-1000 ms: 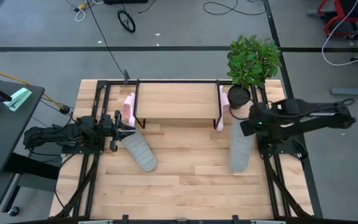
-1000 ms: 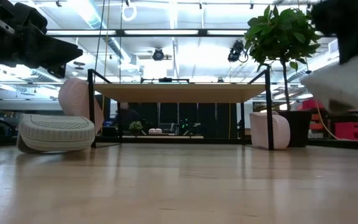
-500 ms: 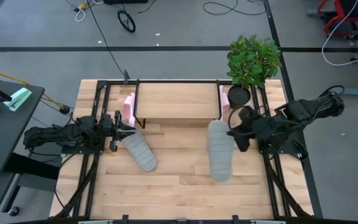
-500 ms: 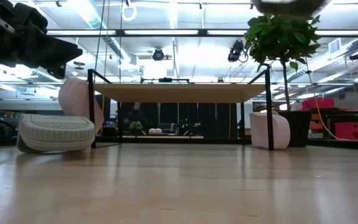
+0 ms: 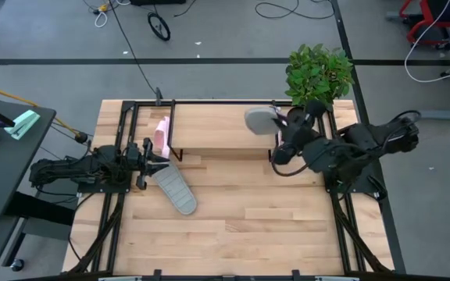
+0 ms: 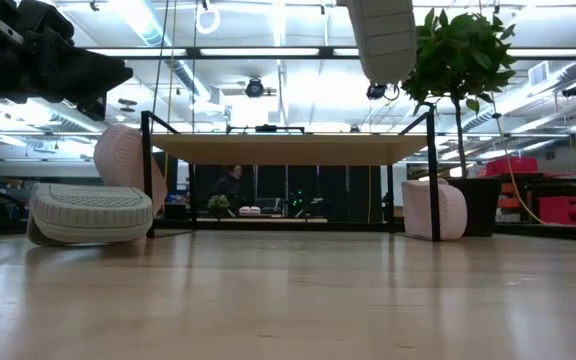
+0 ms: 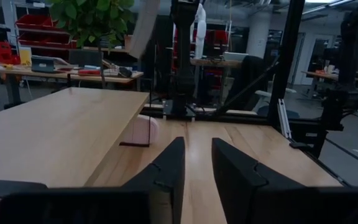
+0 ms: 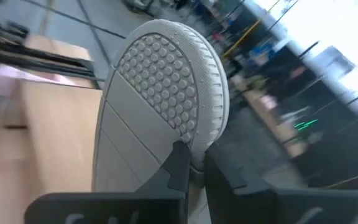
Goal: Pick and place slides into the shelf
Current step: Put the right grey slide onto the shelf
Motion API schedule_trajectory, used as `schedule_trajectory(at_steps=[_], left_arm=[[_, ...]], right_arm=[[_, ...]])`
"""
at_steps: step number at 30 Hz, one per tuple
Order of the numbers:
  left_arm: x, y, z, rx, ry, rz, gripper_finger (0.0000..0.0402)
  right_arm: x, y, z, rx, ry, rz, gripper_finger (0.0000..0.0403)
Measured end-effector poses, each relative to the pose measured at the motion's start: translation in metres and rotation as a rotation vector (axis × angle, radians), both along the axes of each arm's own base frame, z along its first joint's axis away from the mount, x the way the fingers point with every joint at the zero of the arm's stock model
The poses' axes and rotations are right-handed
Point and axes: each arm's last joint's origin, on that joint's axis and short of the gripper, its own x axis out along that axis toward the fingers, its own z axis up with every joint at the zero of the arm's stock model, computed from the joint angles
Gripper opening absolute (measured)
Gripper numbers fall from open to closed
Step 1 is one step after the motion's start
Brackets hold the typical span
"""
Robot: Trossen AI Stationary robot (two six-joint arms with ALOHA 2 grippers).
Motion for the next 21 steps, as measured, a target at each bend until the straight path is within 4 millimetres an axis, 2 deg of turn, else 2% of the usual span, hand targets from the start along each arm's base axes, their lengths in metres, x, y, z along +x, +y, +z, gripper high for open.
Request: schedule_trajectory(at_steps=[4, 9, 13, 15, 21], left_arm=[[0.0, 0.0, 0.0, 0.004, -0.002, 0.001, 0.0078], [0.0, 0.0, 0.0, 0.014, -0.003, 0.002, 0.0081], [0.0, 0.0, 0.0, 0.017, -0.004, 0.003, 0.0084], [0.0, 0.0, 0.001, 0.029, -0.004, 0.005, 0.0085], [0.0, 0.0, 0.001, 0.045, -0.009, 0.007, 0.0077]], right_arm=[[0.017, 0.006, -0.016, -0.122, 0.103, -0.014, 0.0027], [0.036, 0.013, -0.054, -0.257, 0.259, -0.034, 0.0027], [0.046, 0.014, -0.079, -0.284, 0.269, -0.024, 0.0026], [0.049, 0.014, -0.083, -0.266, 0.212, -0.005, 0.0024], [0.049, 0.004, -0.074, -0.284, -0.001, 0.086, 0.0023]])
